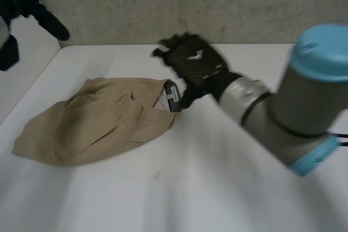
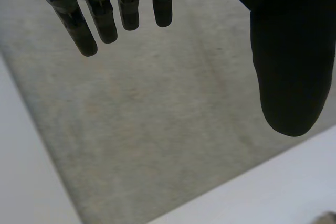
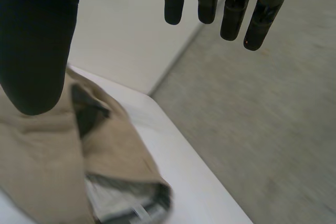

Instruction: Fold the shorts.

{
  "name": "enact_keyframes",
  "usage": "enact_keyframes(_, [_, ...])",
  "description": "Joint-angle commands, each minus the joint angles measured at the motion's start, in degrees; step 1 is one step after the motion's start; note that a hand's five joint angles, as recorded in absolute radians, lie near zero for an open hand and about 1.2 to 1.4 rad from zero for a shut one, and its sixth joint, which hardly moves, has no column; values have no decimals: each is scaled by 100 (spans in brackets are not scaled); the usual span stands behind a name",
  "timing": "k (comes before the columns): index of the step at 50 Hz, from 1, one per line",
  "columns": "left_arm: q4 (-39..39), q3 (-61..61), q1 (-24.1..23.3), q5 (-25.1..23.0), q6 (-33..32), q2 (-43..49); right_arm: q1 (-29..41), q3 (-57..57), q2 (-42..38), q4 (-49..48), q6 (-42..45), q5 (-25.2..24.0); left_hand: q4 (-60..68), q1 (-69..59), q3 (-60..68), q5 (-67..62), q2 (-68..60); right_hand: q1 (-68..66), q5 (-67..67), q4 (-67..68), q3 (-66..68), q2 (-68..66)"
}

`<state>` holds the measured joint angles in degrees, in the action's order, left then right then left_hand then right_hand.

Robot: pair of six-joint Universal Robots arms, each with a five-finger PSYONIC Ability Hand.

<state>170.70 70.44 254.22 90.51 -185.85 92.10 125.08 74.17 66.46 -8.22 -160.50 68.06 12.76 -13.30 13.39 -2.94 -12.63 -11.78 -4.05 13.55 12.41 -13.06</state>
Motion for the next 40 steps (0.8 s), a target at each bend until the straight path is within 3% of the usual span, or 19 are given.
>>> enact_keyframes(1, [174, -48, 637, -24, -3, 89, 630, -825, -1248, -504, 106, -205, -153, 207, -217, 172, 140, -352, -125, 175, 288, -224])
enact_keyframes(14, [192, -74, 708, -165, 5, 89, 1194, -2205, -3033, -707, 1037, -118, -153, 207, -217, 172, 140, -1157, -930, 980, 1093, -1029])
enact_keyframes(17, [192, -57, 708, -174, 5, 98, 1194, -2381, -3244, -733, 1336, 110, -153, 207, -217, 172, 140, -2584, -2357, 2407, 2521, -2457])
enact_keyframes(18, [192, -57, 708, -174, 5, 98, 1194, -2425, -3288, -760, 1389, 172, -153, 207, -217, 172, 140, -3838, -3611, 3661, 3774, -3710])
enact_keyframes(20, [192, -48, 708, -174, 5, 98, 1194, -2434, -3297, -769, 1399, 225, -153, 207, -217, 172, 140, -5090, -4863, 4913, 5026, -4962])
enact_keyframes(21, [192, -48, 708, -174, 5, 98, 1194, -2434, -3263, -777, 1390, 286, -170, 224, -234, 189, 157, -6804, -6578, 6628, 6741, -6677])
enact_keyframes(26, [192, -21, 699, -174, 5, 151, 1185, -2425, -2973, -795, 1390, 752, -170, 224, -234, 189, 157, -6822, -6595, 6645, 6759, -6694])
enact_keyframes(30, [174, 31, 611, -165, 14, 160, 1133, -2268, -2464, -751, 1398, 1874, -120, 174, -184, 139, 107, -6822, -6595, 6645, 6759, -6694])
enact_keyframes(33, [130, 136, 497, -200, 32, 168, 888, -1970, -2095, -637, 1399, 2368, -19, 73, -83, 38, 6, -6822, -6595, 6645, 6759, -6694])
enact_keyframes(40, [-168, 1189, -91, -385, 154, 168, 412, -871, -1110, -347, 1337, 2466, 283, -229, 220, -265, -297, -6822, -6595, 6645, 6759, -6694])
